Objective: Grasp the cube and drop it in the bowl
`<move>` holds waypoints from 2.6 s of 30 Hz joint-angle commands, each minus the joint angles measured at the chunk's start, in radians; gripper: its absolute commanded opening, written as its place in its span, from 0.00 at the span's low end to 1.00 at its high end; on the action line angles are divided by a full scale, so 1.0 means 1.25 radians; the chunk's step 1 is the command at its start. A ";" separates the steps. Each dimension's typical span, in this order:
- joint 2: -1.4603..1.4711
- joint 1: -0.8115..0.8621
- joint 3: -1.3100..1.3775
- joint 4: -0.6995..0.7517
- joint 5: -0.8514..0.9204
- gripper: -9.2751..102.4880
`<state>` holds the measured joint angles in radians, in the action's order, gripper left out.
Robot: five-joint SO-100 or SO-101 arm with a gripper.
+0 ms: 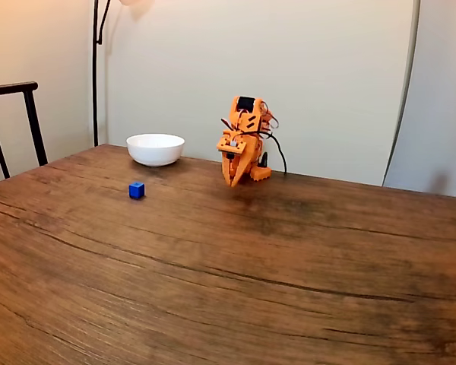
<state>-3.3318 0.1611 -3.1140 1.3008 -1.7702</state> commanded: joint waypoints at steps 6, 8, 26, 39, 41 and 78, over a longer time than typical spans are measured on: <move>0.007 0.000 0.002 0.050 -0.002 0.08; 0.007 0.000 0.002 0.050 -0.002 0.08; 0.007 0.000 0.002 0.050 -0.002 0.08; 0.007 0.000 0.002 0.050 -0.002 0.08; 0.007 0.000 0.002 0.050 -0.002 0.08; 0.007 -0.002 0.036 0.033 0.009 0.08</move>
<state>-3.3318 0.1534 -3.1124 1.3008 -1.7702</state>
